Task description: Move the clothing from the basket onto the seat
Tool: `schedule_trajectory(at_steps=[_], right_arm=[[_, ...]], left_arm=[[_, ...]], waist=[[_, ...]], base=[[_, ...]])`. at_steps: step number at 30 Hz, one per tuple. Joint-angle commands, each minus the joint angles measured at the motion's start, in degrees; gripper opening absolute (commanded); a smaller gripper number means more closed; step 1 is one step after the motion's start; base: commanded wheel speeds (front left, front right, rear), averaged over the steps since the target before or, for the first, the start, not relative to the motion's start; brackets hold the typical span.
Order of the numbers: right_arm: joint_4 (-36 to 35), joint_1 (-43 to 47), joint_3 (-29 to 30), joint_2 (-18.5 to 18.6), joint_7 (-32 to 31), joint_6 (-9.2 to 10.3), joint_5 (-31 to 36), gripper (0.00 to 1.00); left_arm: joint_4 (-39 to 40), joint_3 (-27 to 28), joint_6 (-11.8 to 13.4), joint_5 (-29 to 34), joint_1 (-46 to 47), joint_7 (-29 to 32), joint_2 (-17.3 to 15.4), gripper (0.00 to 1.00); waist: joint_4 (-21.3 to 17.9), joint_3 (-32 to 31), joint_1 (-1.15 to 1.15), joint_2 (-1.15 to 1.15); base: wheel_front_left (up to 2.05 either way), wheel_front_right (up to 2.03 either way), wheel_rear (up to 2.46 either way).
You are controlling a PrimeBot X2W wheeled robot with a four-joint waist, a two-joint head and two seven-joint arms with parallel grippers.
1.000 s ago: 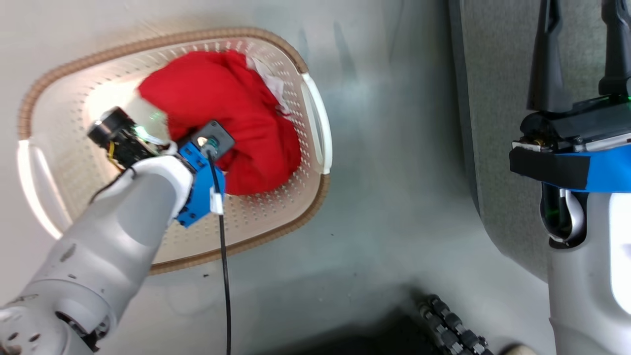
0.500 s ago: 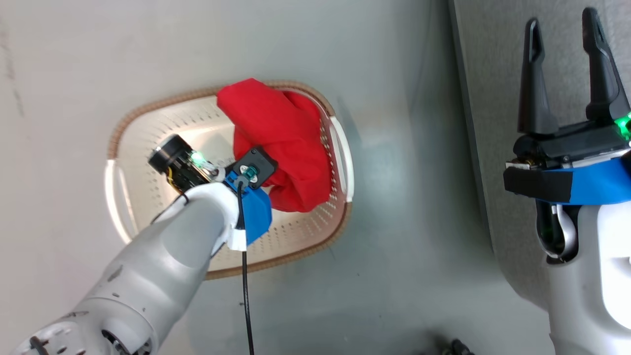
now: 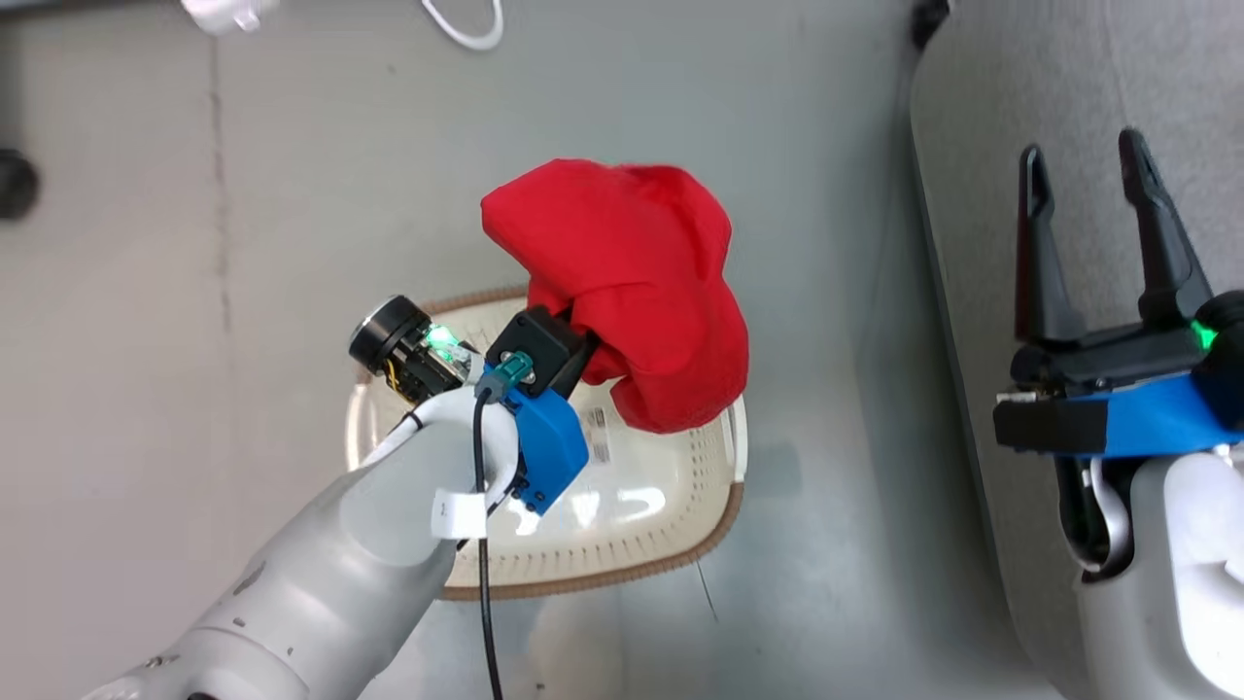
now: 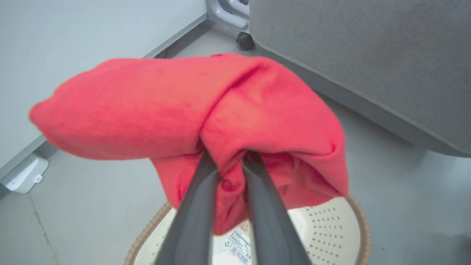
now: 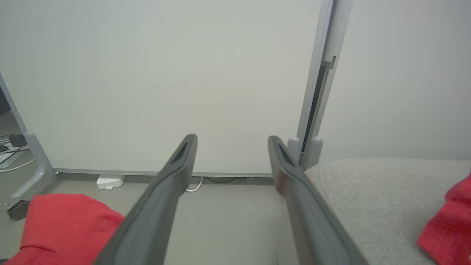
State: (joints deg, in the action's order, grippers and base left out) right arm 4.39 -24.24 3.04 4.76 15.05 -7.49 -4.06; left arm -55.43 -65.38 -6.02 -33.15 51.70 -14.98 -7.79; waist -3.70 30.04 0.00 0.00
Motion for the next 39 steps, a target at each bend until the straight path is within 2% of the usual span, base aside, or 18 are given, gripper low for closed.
schedule_trajectory(at_steps=[1, 7, 17, 32, 39], right_arm=[[0.37, 1.31, 0.16, 0.38, 0.2, -0.01, 0.23, 1.0], [1.43, 4.54, 0.2, 0.3, 0.2, -0.01, 0.21, 1.0], [2.92, 9.49, 0.48, 0.12, 0.2, -0.01, 0.12, 1.0], [4.2, 14.73, -0.33, -0.77, 0.2, -0.01, -0.36, 1.0], [4.25, 15.87, -4.06, -0.04, 0.2, -0.01, 0.01, 1.0]], left_arm=[[1.72, 1.35, 0.4, 0.79, -0.94, -0.28, -0.33, 0.0], [7.23, 6.26, 0.97, 3.58, -4.04, -0.28, -0.96, 0.0], [13.02, 12.73, 0.63, 7.24, -6.28, -0.29, 0.42, 0.0], [14.31, 15.15, -0.81, 9.99, -5.62, -0.29, 2.36, 0.0], [13.92, 15.31, -1.08, 10.05, -5.78, -0.29, 2.86, 0.0]], waist=[[1.78, -4.1, 0.0, 0.0], [2.73, -9.81, 0.0, 0.0], [3.98, -17.31, 0.0, 0.0], [5.16, -24.59, 0.0, 0.0], [5.39, -25.28, 0.0, 0.0]], base=[[0.0, 0.0, 0.0], [0.0, 0.0, 0.0], [0.0, 0.0, 0.0], [0.0, 0.0, 0.0], [0.0, 0.0, 0.0]])
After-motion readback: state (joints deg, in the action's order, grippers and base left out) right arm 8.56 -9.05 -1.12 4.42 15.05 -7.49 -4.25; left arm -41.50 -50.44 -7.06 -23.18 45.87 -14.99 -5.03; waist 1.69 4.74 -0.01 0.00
